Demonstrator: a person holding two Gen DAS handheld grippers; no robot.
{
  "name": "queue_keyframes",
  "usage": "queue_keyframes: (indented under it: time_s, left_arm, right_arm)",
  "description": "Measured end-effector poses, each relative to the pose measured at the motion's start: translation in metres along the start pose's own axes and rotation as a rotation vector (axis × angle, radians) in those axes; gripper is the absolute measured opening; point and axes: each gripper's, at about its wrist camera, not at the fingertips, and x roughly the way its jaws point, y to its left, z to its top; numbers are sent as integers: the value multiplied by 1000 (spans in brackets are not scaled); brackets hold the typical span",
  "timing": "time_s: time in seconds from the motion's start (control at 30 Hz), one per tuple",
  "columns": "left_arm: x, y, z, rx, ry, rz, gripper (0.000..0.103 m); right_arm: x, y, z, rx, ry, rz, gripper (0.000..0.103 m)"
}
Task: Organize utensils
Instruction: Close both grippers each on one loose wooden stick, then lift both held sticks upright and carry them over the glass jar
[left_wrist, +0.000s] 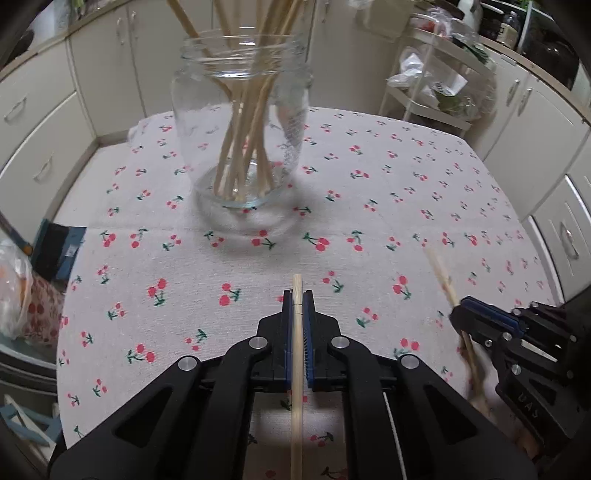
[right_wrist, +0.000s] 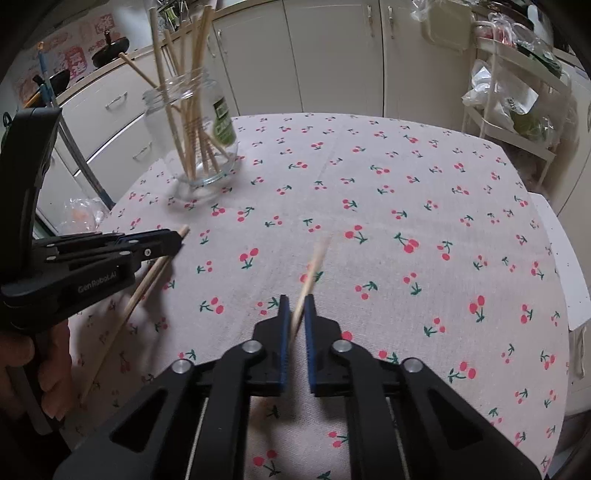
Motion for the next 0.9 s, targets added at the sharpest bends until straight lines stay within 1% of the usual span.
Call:
queue_keyframes:
  time_s: [0.07,0.17,0.23,0.33,0.4,0.53,0.63,0.73,0.8,0.9]
  left_arm:
    - [-7,5,0,-18,-18,-28,5]
    - [-32,17,1,-54,-119,-88,5]
    - [-57,28,4,-90,-221,-128,5]
    - [-89,37,12,-121,-346,-150,5]
    - [-117,44,22,-140,-451,-159,5]
    - [-156,49,51,-167,-624,-161,5]
    - [-174,51,73,-196,-731,-161,5]
    - [-183,51,94,-215,-808,-147,5]
    - [-184,51,108,-234,-860,-123,5]
    - [-181,49,121,-258,-918,-85,5]
  right_arm:
    - [0,-10,-1,52,-2,41,5]
    - [-1,-20,-1,112,-8,78,5]
    - [-2,-24,-2,145,-13,107,5]
    - [-1,-29,-2,177,-15,129,5]
    - [-1,-29,-1,186,-15,136,5]
    - [0,-29,-1,192,-17,143,5]
    - [-1,-31,-1,203,-21,146,5]
    - [-4,-36,-1,223,-39,150,5]
    - [-5,-39,-1,233,-42,157,5]
    - [-4,-38,-1,229,-40,163,5]
